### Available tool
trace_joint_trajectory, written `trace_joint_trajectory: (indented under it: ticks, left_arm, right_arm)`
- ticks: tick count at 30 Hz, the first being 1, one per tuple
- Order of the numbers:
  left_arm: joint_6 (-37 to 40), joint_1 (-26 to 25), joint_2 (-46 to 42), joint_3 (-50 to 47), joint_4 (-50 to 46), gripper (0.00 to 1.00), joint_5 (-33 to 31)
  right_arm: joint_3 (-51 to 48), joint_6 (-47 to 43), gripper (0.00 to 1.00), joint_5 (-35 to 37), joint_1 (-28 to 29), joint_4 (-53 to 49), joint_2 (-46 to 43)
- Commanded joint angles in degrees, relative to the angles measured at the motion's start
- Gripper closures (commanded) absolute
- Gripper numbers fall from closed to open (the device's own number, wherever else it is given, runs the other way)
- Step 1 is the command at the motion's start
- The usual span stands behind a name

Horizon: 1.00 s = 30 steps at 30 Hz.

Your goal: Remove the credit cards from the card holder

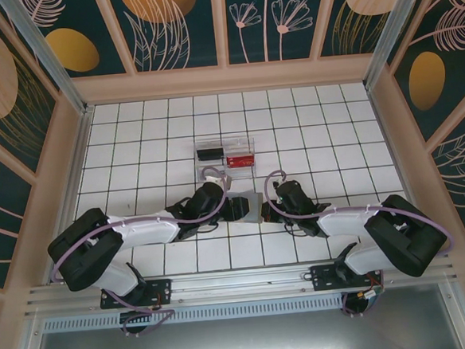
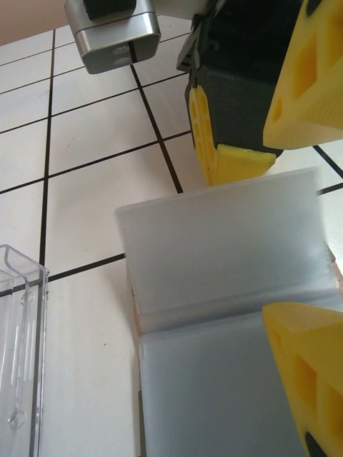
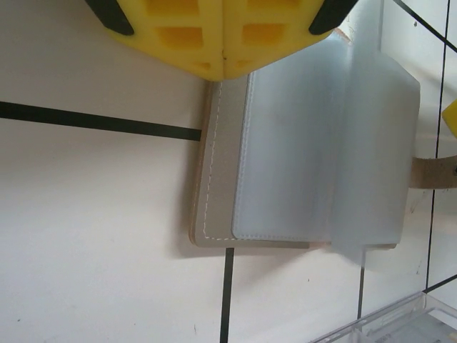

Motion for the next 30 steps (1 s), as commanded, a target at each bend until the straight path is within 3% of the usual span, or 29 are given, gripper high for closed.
trace_joint_trajectory:
  ticks: [1,8,13,17,30]
  left_arm:
    - [1.03,-0.23,-3.24,0.10,-0.94,0.41,-2.46]
    - [1.31,0.11,-6.07,-1.06,-7.59,0.41,-10.82]
    - [0.94,0.39,-5.54,-2.13,-7.44,0.43,-11.92]
    - [0.64,0.58,-4.10,-2.42,-6.39,0.46,-11.71]
    - [-0.75,0.74,0.55,-1.32,-6.91,0.48,-12.28]
  right_arm:
    - [1.27,-0.57,1.00,0.28,-0.69,-0.81,-1.37]
    - [1.71,-0.71,0.98,0.68,-0.69,-1.46,-1.73]
    - [1.79,-0.48,0.89,1.45,-0.78,-1.58,-0.77]
    - [2.14,-0.43,0.88,2.28,-0.86,-2.06,0.30]
    - [2.94,-0.93,0.96,1.53,-0.95,-1.10,3.06]
